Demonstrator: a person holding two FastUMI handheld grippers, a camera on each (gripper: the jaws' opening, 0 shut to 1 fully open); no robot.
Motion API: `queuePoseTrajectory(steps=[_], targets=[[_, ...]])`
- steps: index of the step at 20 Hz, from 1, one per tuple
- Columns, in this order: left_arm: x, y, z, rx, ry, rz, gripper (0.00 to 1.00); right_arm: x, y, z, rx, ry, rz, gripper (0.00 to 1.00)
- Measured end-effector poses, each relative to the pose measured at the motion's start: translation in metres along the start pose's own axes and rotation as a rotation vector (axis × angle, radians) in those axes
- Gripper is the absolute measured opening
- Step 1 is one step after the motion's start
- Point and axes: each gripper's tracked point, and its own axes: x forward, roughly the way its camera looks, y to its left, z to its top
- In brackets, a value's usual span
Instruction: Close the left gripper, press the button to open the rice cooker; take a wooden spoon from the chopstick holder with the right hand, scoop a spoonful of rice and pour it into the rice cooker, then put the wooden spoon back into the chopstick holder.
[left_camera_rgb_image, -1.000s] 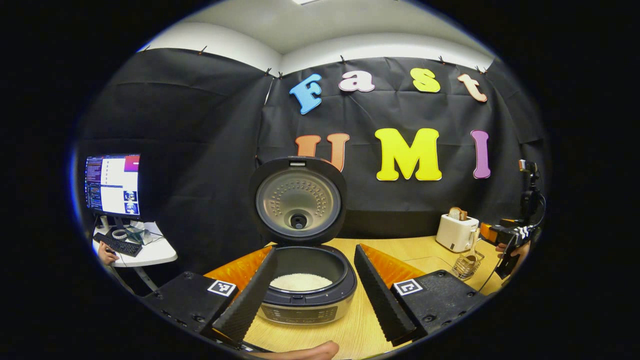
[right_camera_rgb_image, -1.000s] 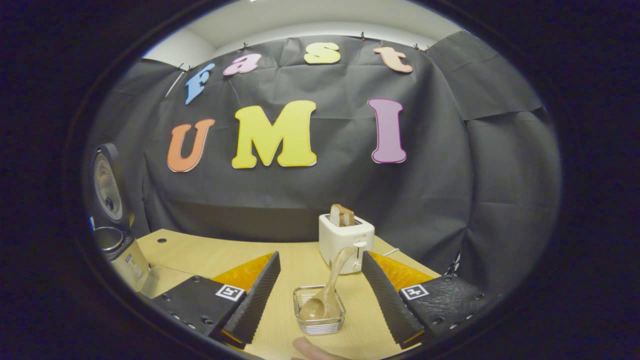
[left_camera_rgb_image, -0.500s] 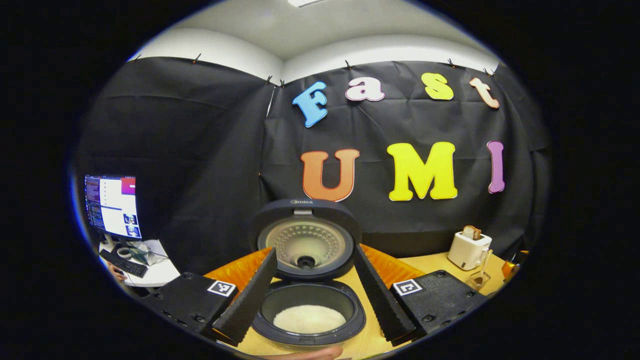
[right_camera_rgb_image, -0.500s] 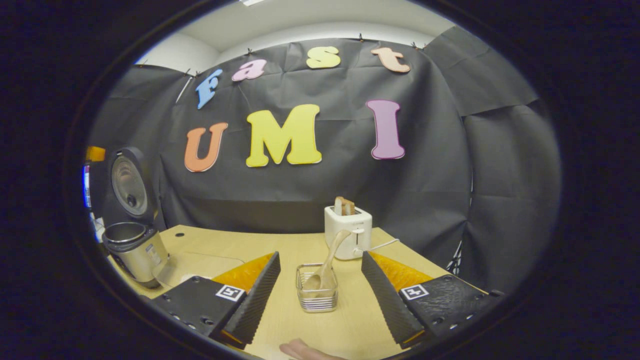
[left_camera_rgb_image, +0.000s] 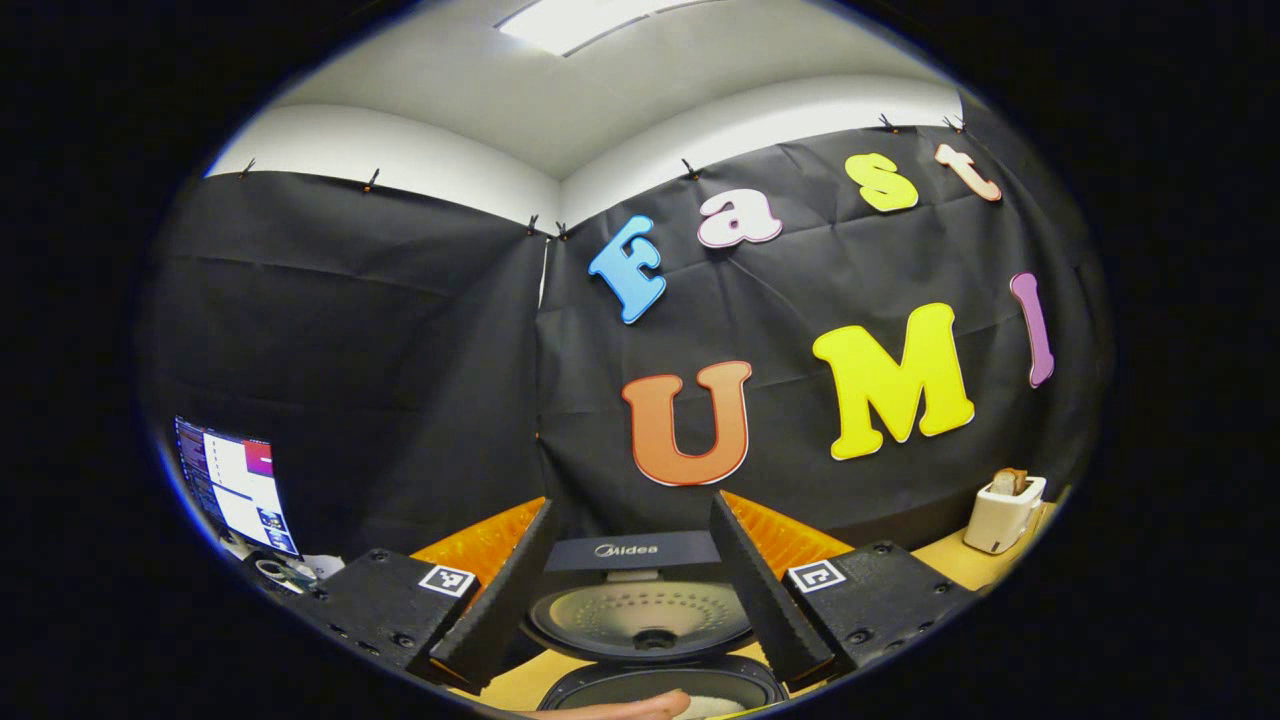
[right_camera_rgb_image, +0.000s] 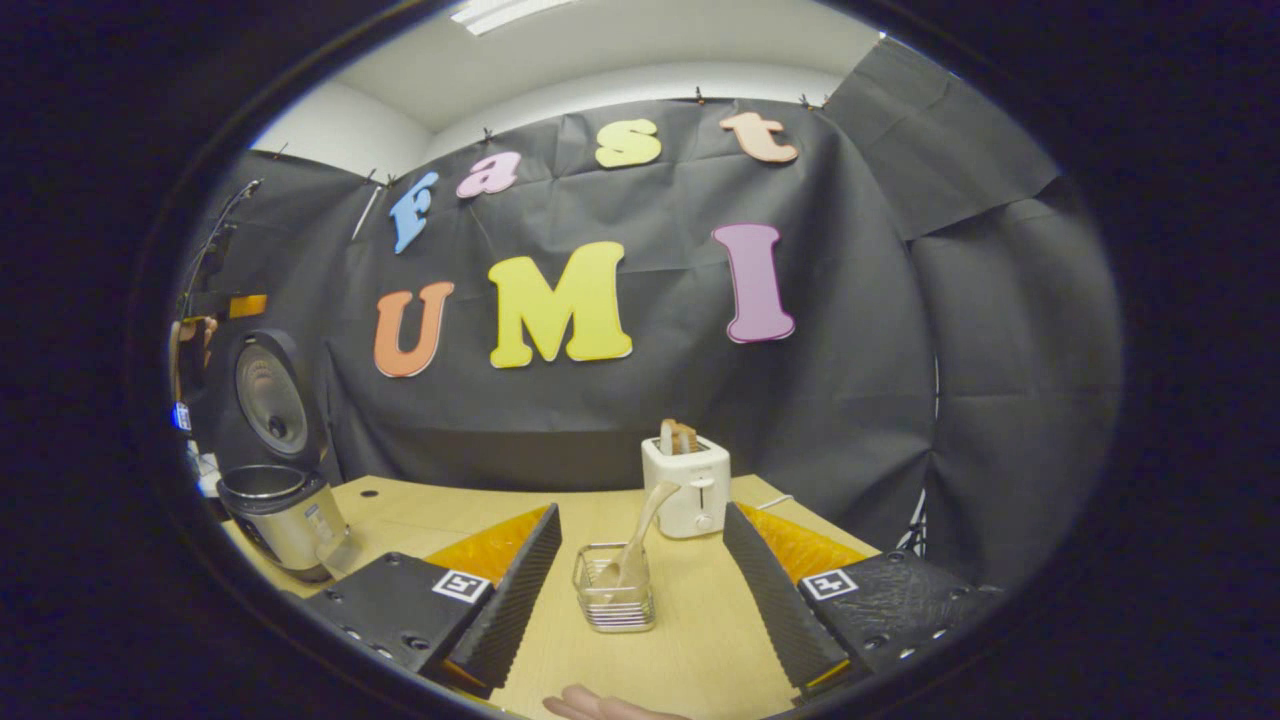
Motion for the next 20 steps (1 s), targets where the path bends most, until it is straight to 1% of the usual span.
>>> queuePoseTrajectory(steps=[1,2,4,5,6,7,8,10,11,12,13,14,15,16,17,18,19,20], targets=[[0.011,0.000,-0.001,-0.026,0.002,0.002,0.98,0.000,-0.003,0.000,0.021,-0.002,-0.007,0.93],[0.020,0.001,-0.004,-0.045,0.016,0.010,0.98,0.001,-0.006,0.002,0.054,-0.005,-0.011,0.96],[0.037,0.009,-0.006,-0.081,0.041,0.040,0.98,0.002,-0.011,0.005,0.127,-0.012,-0.001,0.96],[0.046,0.010,-0.004,-0.113,0.037,0.042,0.98,0.002,-0.014,0.006,0.157,-0.017,0.007,0.95],[0.055,0.008,0.004,-0.164,-0.008,0.048,0.98,0.001,-0.016,0.008,0.177,-0.022,0.013,0.96],[0.064,0.012,0.018,-0.206,-0.075,0.051,0.94,0.002,-0.018,0.008,0.192,-0.028,0.019,0.92],[0.071,0.018,0.028,-0.221,-0.125,0.067,0.98,0.002,-0.018,0.008,0.196,-0.033,0.023,0.96],[0.079,0.033,0.031,-0.200,-0.167,0.117,0.98,0.004,-0.018,0.005,0.198,-0.029,0.026,0.96],[0.082,0.034,0.032,-0.185,-0.179,0.125,0.97,0.004,-0.015,0.003,0.201,-0.026,0.032,0.96],[0.084,0.031,0.033,-0.174,-0.183,0.117,0.96,0.005,-0.013,0.000,0.206,-0.019,0.038,0.92],[0.087,0.028,0.028,-0.154,-0.176,0.109,0.96,0.007,-0.010,-0.003,0.211,-0.007,0.045,0.92],[0.090,0.028,0.022,-0.121,-0.161,0.112,0.96,0.008,-0.006,-0.006,0.213,0.008,0.055,0.95],[0.094,0.029,0.013,-0.083,-0.139,0.115,0.95,0.009,-0.002,-0.011,0.215,0.021,0.066,0.96],[0.096,0.029,0.005,-0.045,-0.117,0.121,0.96,0.009,0.002,-0.014,0.218,0.034,0.078,0.92],[0.098,0.032,-0.005,-0.002,-0.092,0.126,0.96,0.009,0.005,-0.015,0.225,0.043,0.091,0.96],[0.102,0.031,-0.015,0.032,-0.056,0.125,0.96,0.008,0.008,-0.015,0.230,0.046,0.101,0.92],[0.101,0.032,-0.021,0.044,-0.042,0.121,0.96,0.008,0.009,-0.015,0.234,0.045,0.105,0.92],[0.100,0.029,-0.016,0.031,-0.051,0.102,0.96,0.008,0.009,-0.016,0.234,0.046,0.106,0.92]])
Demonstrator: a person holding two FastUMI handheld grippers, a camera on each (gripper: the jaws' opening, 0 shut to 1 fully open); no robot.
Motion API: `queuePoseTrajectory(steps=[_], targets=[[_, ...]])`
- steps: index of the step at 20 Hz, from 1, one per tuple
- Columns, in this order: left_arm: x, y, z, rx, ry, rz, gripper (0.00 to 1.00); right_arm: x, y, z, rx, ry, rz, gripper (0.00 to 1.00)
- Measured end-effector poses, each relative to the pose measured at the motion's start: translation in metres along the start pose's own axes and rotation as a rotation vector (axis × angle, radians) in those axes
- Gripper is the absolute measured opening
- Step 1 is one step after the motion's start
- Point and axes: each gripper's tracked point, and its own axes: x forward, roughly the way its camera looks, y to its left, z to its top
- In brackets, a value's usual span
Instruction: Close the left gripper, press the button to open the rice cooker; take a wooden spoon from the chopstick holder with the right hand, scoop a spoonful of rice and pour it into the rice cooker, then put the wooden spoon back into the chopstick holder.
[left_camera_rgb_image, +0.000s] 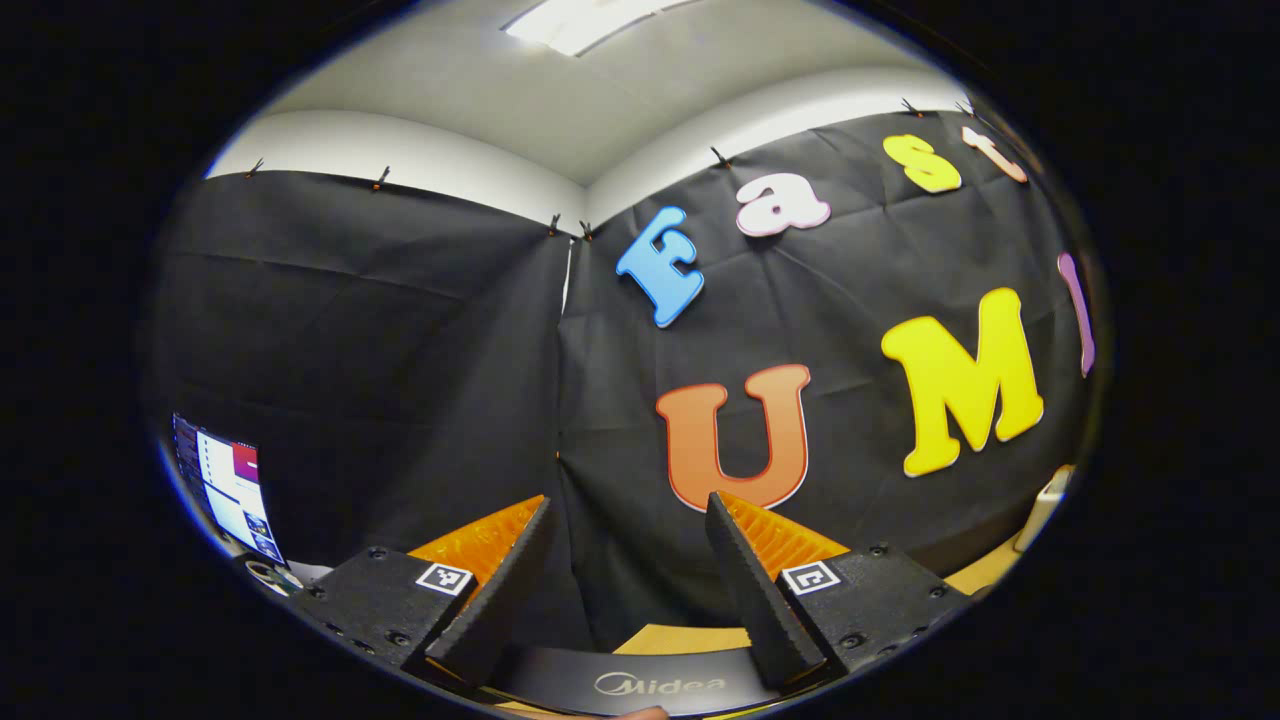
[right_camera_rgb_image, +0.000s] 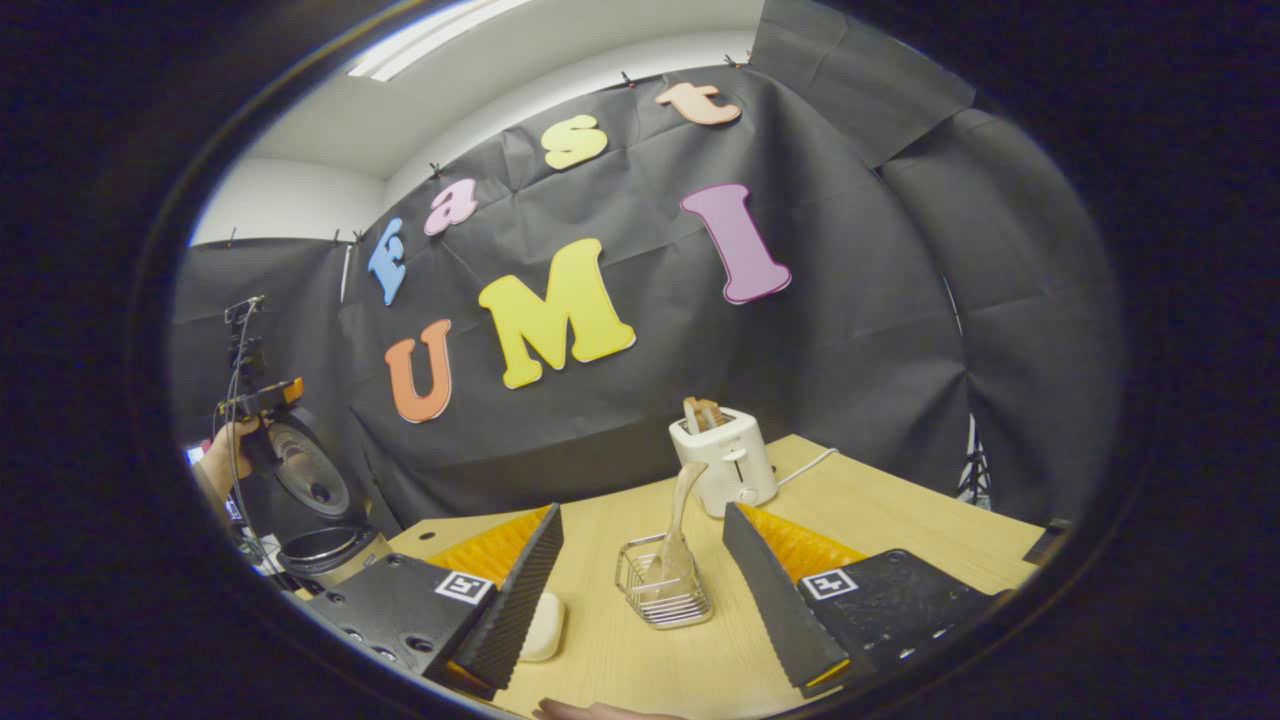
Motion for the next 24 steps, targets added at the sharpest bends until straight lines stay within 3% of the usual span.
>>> queuePoseTrajectory(steps=[2,3,4,5,6,9,10,11,12,13,17,18,19,20,21,24], targets=[[-0.002,-0.005,-0.007,-0.022,0.037,-0.042,0.89,0.000,0.001,-0.001,-0.001,-0.001,0.001,0.96],[-0.003,-0.011,-0.010,-0.037,0.050,-0.063,0.96,0.000,0.002,-0.002,0.004,0.000,0.003,0.92],[-0.006,-0.018,-0.014,-0.054,0.065,-0.087,0.89,0.001,0.002,-0.003,0.010,0.005,0.005,0.92],[-0.011,-0.025,-0.019,-0.076,0.101,-0.119,0.95,0.001,0.004,-0.005,0.018,0.012,0.010,0.92],[-0.018,-0.029,-0.023,-0.066,0.136,-0.130,0.95,0.001,0.005,-0.007,0.027,0.021,0.016,0.96],[-0.027,-0.027,-0.025,-0.062,0.164,-0.138,0.97,0.001,0.010,-0.011,0.047,0.039,0.033,0.92],[-0.032,-0.027,-0.028,-0.064,0.185,-0.148,0.91,0.000,0.012,-0.011,0.043,0.040,0.038,0.96],[-0.038,-0.027,-0.028,-0.071,0.196,-0.154,0.96,-0.001,0.014,-0.011,0.034,0.039,0.041,0.92],[-0.044,-0.028,-0.030,-0.070,0.217,-0.161,0.90,-0.002,0.014,-0.011,0.025,0.037,0.043,0.92],[-0.051,-0.027,-0.032,-0.064,0.235,-0.171,0.96,-0.003,0.017,-0.011,0.020,0.034,0.048,0.92],[-0.083,-0.028,-0.044,-0.067,0.321,-0.188,0.95,-0.006,0.023,-0.014,0.030,0.055,0.062,0.92],[-0.090,-0.029,-0.045,-0.069,0.338,-0.195,0.95,-0.007,0.026,-0.014,0.033,0.059,0.068,0.96],[-0.099,-0.029,-0.050,-0.074,0.363,-0.204,0.95,-0.008,0.029,-0.014,0.035,0.063,0.077,0.92],[-0.108,-0.031,-0.055,-0.076,0.398,-0.211,0.95,-0.010,0.031,-0.013,0.038,0.067,0.087,0.96],[-0.118,-0.032,-0.062,-0.072,0.451,-0.221,0.95,-0.012,0.033,-0.012,0.040,0.067,0.095,0.92],[-0.164,-0.036,-0.100,-0.104,0.695,-0.250,0.95,-0.014,0.036,-0.013,0.039,0.068,0.101,0.92]])
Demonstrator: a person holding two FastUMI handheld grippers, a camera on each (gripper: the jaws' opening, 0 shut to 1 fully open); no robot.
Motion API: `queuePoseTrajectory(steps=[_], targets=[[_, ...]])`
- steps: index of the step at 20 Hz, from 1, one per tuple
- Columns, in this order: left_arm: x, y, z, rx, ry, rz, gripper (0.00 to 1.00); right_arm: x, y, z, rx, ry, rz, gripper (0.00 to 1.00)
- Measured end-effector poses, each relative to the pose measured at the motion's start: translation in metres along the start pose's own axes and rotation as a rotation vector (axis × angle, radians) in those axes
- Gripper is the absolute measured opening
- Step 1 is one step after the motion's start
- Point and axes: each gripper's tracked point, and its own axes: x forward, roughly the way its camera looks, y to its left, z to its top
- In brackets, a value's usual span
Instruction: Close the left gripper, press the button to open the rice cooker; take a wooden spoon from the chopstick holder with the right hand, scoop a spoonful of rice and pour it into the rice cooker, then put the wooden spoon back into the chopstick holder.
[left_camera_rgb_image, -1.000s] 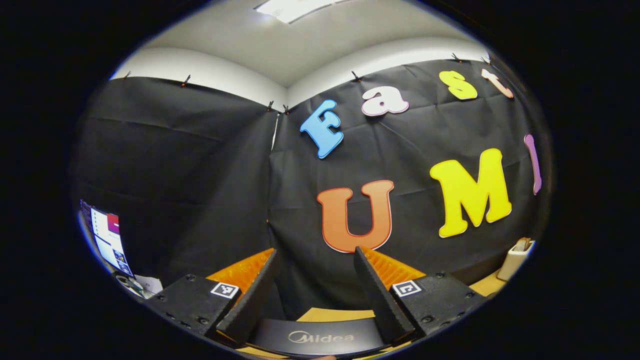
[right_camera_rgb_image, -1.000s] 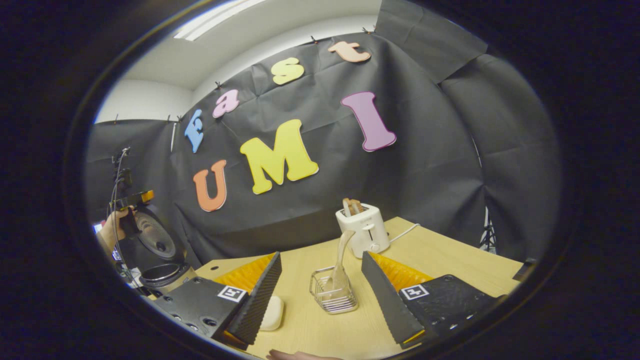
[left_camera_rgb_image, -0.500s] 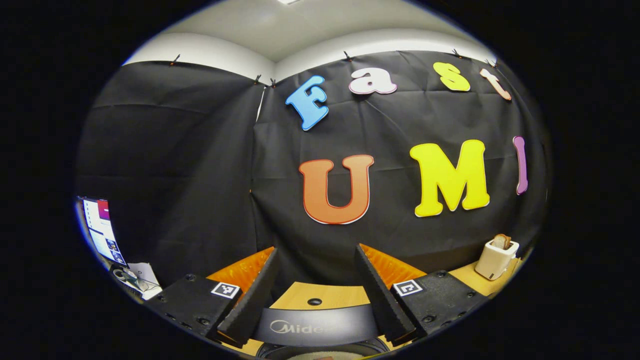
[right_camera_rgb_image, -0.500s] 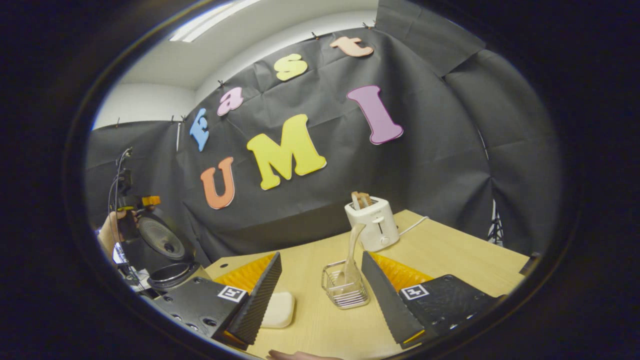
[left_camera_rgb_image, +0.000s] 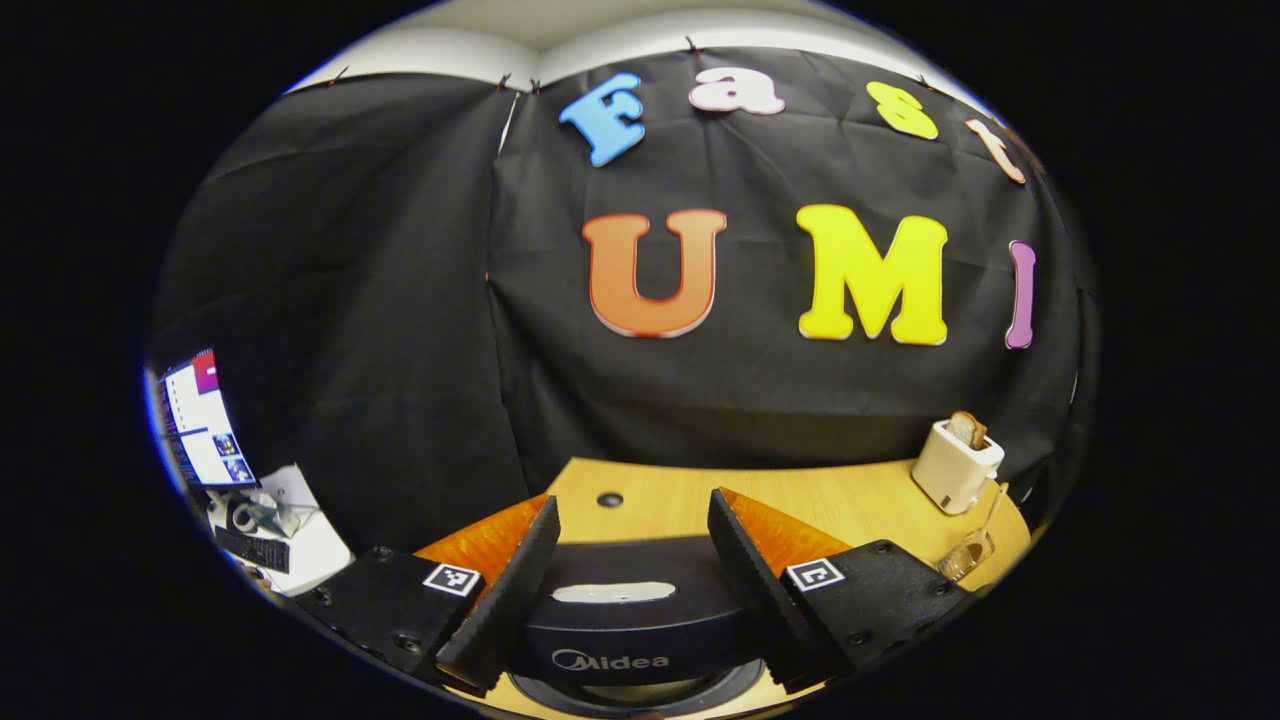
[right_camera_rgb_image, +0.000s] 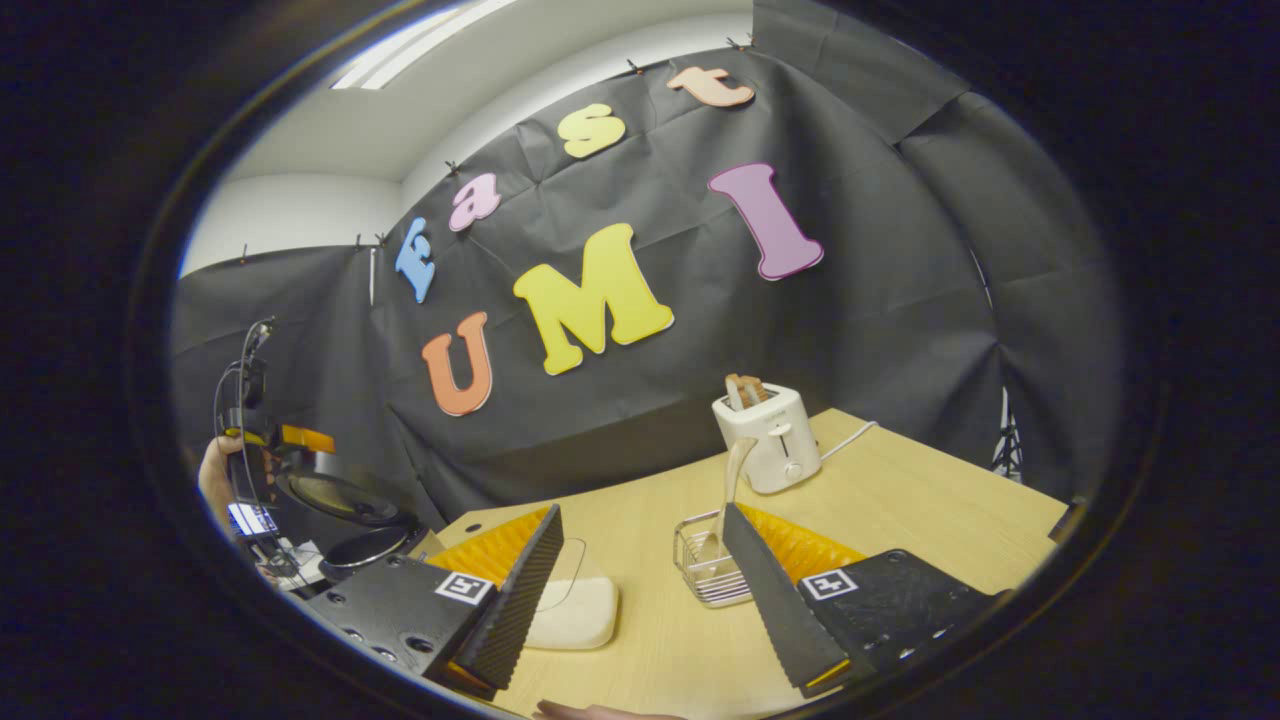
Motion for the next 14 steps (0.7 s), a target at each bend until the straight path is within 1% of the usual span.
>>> queuePoseTrajectory(steps=[1,2,3,6,7,9,10,11,13,14], targets=[[-0.003,0.002,-0.022,-0.003,0.064,0.015,0.95,0.000,0.000,-0.001,-0.006,0.005,0.003,0.96],[-0.003,0.008,-0.039,0.008,0.089,0.027,0.95,-0.002,0.004,-0.003,-0.004,0.015,0.015,0.96],[-0.002,0.009,-0.056,0.000,0.106,-0.001,0.96,-0.003,0.010,-0.005,0.003,0.026,0.032,0.92],[-0.006,0.006,-0.065,0.035,0.032,-0.022,0.96,-0.004,0.015,-0.007,0.009,0.035,0.057,0.92],[-0.006,0.005,-0.066,0.051,-0.006,-0.026,0.96,-0.003,0.016,-0.009,0.002,0.037,0.055,0.95],[-0.005,0.005,-0.075,0.040,-0.033,-0.025,0.96,-0.001,0.017,-0.014,-0.004,0.049,0.053,0.96],[-0.004,0.004,-0.079,0.038,-0.037,-0.025,0.96,0.000,0.018,-0.017,0.000,0.058,0.056,0.92],[-0.006,0.006,-0.087,0.049,-0.032,-0.026,0.96,0.001,0.020,-0.021,0.006,0.069,0.060,0.95],[-0.008,0.007,-0.103,0.057,0.006,-0.019,0.96,0.002,0.023,-0.025,0.011,0.088,0.069,0.96],[-0.009,0.006,-0.114,0.056,0.043,-0.013,0.96,0.002,0.024,-0.025,0.010,0.091,0.070,0.96]])
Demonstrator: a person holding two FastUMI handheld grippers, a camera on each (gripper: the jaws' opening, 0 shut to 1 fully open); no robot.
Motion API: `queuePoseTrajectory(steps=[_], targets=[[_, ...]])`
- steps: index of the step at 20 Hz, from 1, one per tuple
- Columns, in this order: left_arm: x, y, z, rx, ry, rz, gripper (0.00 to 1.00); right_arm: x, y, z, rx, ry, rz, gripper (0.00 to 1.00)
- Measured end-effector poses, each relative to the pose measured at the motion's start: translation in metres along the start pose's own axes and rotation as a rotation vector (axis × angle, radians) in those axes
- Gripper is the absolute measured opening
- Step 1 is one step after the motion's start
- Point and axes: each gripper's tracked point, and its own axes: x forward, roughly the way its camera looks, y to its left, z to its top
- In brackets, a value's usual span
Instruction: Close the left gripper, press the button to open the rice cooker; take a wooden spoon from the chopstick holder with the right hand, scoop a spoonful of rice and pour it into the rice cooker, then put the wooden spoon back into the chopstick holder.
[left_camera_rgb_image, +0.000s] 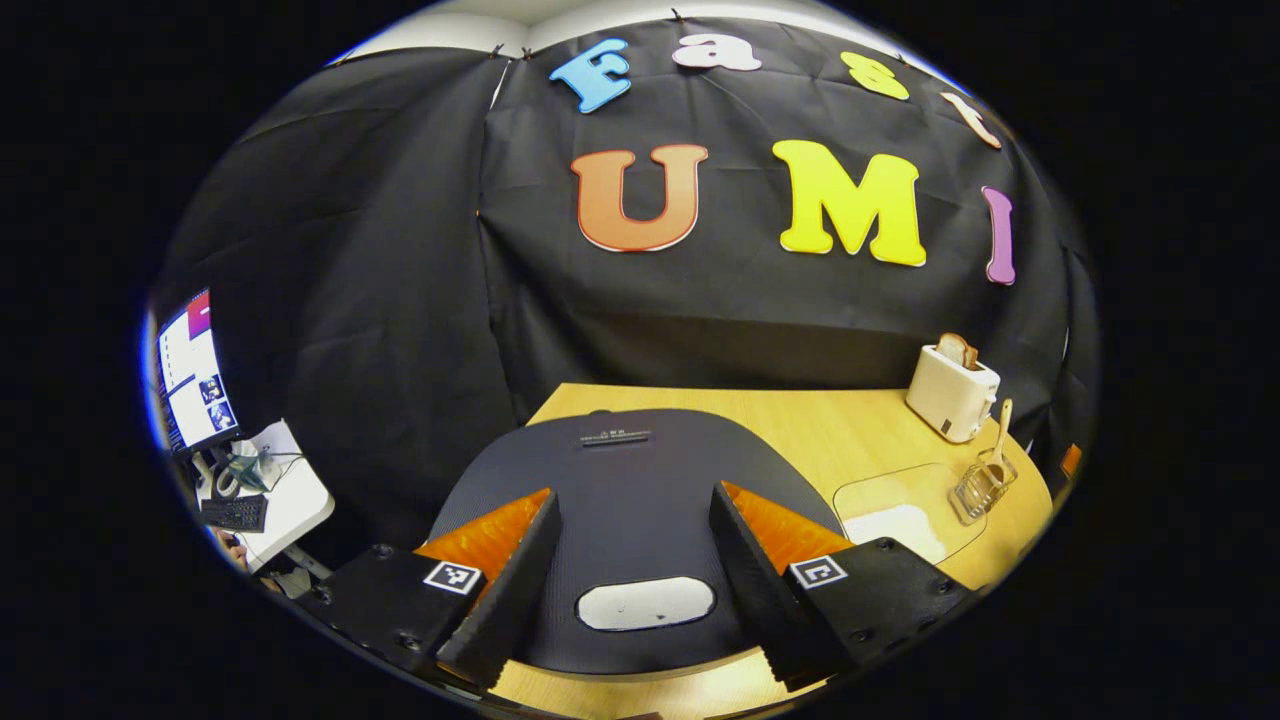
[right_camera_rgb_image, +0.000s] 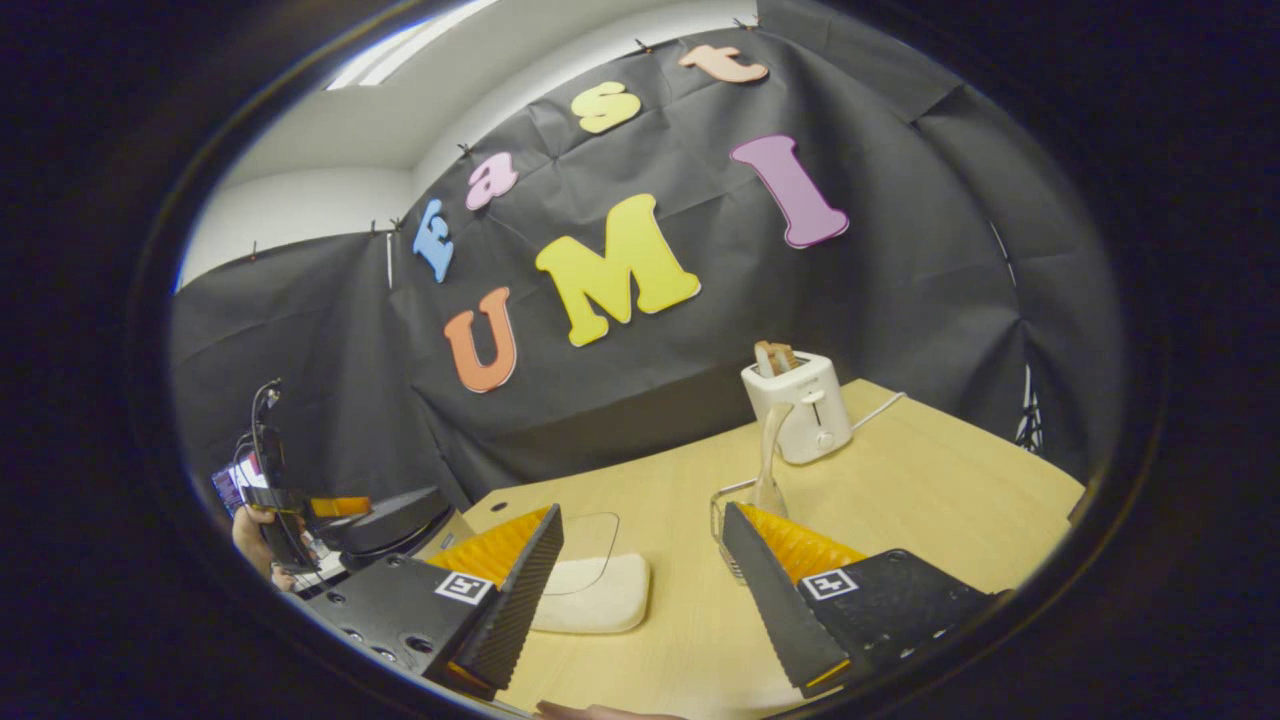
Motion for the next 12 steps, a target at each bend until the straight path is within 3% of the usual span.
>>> queuePoseTrajectory(steps=[1,12], targets=[[-0.005,0.000,-0.002,0.001,0.003,0.005,0.96,0.000,-0.001,0.001,-0.001,-0.001,-0.002,0.92],[-0.057,-0.008,-0.024,0.029,0.143,-0.039,0.93,-0.005,-0.003,0.006,-0.002,-0.021,-0.017,0.96]])
